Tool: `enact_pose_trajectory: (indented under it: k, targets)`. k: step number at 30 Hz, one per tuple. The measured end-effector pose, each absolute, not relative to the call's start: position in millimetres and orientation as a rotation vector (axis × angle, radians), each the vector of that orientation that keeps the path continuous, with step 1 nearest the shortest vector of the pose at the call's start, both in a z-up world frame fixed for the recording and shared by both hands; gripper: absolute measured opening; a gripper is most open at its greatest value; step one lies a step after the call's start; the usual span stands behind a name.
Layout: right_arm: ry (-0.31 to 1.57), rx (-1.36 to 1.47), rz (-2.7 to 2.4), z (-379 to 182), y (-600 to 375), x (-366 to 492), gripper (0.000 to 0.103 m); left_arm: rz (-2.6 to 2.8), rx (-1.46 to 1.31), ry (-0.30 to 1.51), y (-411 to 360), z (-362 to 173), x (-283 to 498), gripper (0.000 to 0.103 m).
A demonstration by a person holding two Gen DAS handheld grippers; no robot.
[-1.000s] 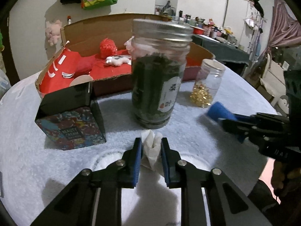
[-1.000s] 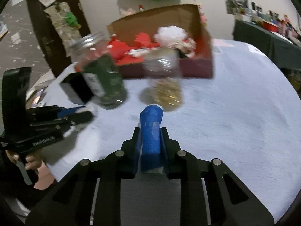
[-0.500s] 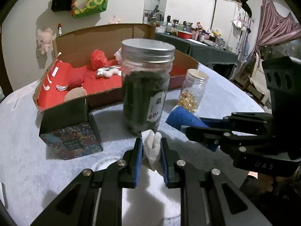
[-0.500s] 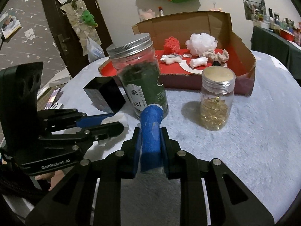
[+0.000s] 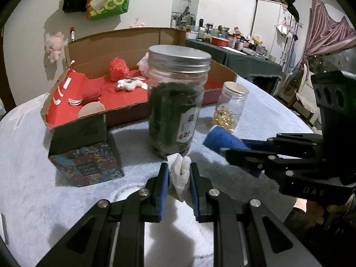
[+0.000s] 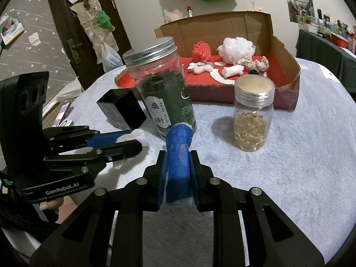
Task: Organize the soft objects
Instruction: 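Grasp the white cloth with the left gripper while the right gripper grasps the blue roll, then carry the white cloth and blue roll over into the cardboard box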
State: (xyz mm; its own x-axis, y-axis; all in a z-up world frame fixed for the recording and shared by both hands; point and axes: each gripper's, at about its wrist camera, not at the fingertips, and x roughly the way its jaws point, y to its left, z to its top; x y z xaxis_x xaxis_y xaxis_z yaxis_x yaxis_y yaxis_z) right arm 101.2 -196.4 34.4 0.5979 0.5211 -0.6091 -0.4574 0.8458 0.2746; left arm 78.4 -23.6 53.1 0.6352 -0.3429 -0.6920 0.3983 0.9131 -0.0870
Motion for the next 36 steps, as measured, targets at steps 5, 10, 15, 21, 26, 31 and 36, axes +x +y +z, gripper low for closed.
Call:
enact_pose_trajectory:
  k: [5,10,15,21,26,31,36]
  targets:
    - [0.740,0.094,0.548,32,-206,101,0.019,-0.395,0.063,0.772,-9,52,75,0.019]
    - [0.750,0.099,0.518,29,-219,102,0.019,-0.357,0.043,0.763,11,54,69,0.019]
    - [0.755,0.097,0.487,28,-232,102,0.019,-0.316,0.036,0.751,33,55,62,0.019]
    - [0.765,0.107,0.457,25,-253,107,0.019,-0.247,0.029,0.742,64,56,59,0.019]
    - [0.768,0.113,0.432,25,-269,113,0.019,-0.214,0.020,0.740,87,54,65,0.019]
    - [0.766,0.092,0.409,27,-282,124,0.019,-0.217,0.021,0.745,102,50,78,0.019]
    - [0.773,0.061,0.408,28,-287,137,0.019,-0.242,0.036,0.751,108,45,93,0.019]
